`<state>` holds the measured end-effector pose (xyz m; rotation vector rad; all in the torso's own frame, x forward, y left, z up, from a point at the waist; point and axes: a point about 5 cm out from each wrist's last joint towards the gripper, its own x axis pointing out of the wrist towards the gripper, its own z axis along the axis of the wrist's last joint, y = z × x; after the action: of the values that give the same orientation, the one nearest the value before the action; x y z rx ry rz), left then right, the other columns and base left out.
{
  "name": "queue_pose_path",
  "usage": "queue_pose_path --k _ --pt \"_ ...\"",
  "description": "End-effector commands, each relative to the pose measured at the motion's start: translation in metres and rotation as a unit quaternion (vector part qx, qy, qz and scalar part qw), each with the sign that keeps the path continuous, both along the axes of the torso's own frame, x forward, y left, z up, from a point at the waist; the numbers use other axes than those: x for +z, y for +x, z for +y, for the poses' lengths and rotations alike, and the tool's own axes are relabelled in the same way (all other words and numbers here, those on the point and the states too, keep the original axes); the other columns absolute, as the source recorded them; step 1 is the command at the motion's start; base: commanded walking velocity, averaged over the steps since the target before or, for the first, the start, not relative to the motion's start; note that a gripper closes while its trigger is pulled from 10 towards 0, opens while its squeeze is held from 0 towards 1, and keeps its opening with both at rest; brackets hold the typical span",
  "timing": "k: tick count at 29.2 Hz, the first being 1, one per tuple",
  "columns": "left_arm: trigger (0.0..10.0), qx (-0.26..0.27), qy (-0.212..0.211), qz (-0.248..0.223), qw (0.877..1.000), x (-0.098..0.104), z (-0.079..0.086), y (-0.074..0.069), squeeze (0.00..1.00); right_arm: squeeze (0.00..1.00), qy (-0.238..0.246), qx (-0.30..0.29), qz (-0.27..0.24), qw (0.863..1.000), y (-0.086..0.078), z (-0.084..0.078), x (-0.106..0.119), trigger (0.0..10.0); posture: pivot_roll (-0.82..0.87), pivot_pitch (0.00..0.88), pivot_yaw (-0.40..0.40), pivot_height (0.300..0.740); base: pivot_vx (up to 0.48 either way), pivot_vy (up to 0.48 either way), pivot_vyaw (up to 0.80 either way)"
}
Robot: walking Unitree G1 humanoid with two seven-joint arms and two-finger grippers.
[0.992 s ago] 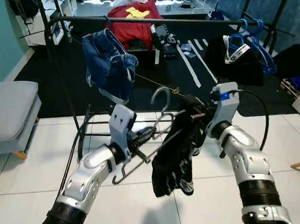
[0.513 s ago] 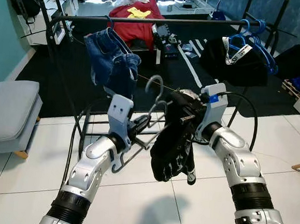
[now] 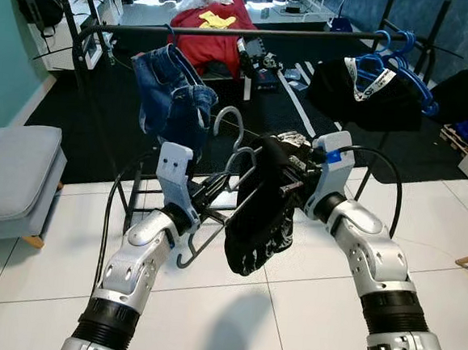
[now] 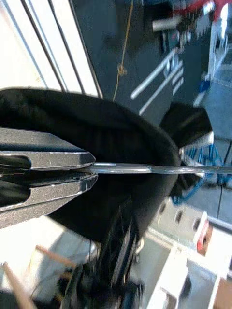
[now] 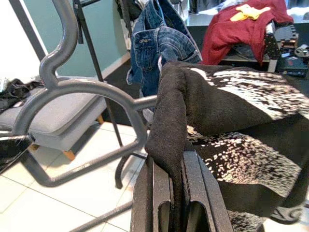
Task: Hang hanger
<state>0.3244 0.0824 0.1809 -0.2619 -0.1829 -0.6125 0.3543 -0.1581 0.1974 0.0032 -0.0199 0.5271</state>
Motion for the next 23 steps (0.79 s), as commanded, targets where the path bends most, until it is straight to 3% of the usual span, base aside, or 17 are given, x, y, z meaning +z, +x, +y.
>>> queue_pose_path --k 1,2,3,4,5,6,17,18,19,20,23 --pt "0.0 -0.015 -0.023 -0.018 0.999 0.009 -0.004 -0.004 0.0 0.07 0.004 0.024 0.002 1.0 -0.004 0.006 -0.002 10.0 0.01 0.076 0.06 0.74 0.0 0.0 0.0" --pt "0.0 -0.015 -0.027 -0.019 0.999 0.01 -0.005 -0.004 0.0 0.62 0.003 0.026 0.002 1.0 -0.004 0.006 -0.002 10.0 0.01 0.078 0.059 0.74 0.0 0.0 0.0" --pt "0.0 -0.015 -0.027 -0.019 0.999 0.01 -0.005 -0.004 0.0 0.62 0.003 0.026 0.002 1.0 -0.004 0.006 -0.002 10.0 0.01 0.078 0.059 0.74 0.0 0.0 0.0" --pt "0.0 -0.013 -0.031 -0.02 0.999 0.011 -0.005 -0.004 0.0 0.85 0.003 0.027 0.002 1.0 -0.005 0.006 -0.003 10.0 0.01 0.078 0.059 0.74 0.0 0.0 0.0" --pt "0.0 -0.013 -0.031 -0.02 0.999 0.011 -0.005 -0.004 0.0 0.85 0.003 0.027 0.002 1.0 -0.005 0.006 -0.003 10.0 0.01 0.078 0.059 0.74 0.0 0.0 0.0" --pt "0.0 -0.011 -0.036 -0.022 0.999 0.013 -0.005 -0.004 0.0 1.0 0.003 0.029 0.004 1.0 -0.006 0.006 -0.004 10.0 0.01 0.077 0.058 0.74 0.0 0.0 0.0" --pt "0.0 0.001 -0.047 -0.03 0.998 0.021 -0.002 0.0 0.0 1.0 0.001 0.031 -0.007 0.999 -0.009 0.005 -0.006 10.0 0.01 0.079 0.062 0.74 0.0 0.0 0.0" --pt "0.0 0.012 -0.047 -0.031 0.998 0.022 0.001 0.001 0.0 0.89 0.001 0.029 -0.032 0.999 -0.01 0.006 -0.004 10.0 0.01 0.08 0.061 0.74 0.0 0.0 0.0" --pt "0.0 0.019 -0.047 -0.032 0.998 0.022 0.003 0.003 0.0 0.89 0.002 0.027 -0.049 0.998 -0.011 0.006 -0.002 10.0 0.01 0.08 0.061 0.74 0.0 0.0 0.0" --pt "0.0 0.028 -0.048 -0.036 0.998 0.025 0.006 0.004 0.0 0.0 0.014 0.026 -0.074 0.997 -0.013 0.008 0.001 10.0 0.01 0.08 0.06 0.74 0.0 0.0 0.0" --pt "0.0 0.04 -0.051 -0.046 0.997 0.031 0.012 0.007 0.0 0.0 0.047 0.025 -0.112 0.992 -0.02 0.011 0.003 10.0 0.01 0.081 0.061 0.74 0.0 0.0 0.0"
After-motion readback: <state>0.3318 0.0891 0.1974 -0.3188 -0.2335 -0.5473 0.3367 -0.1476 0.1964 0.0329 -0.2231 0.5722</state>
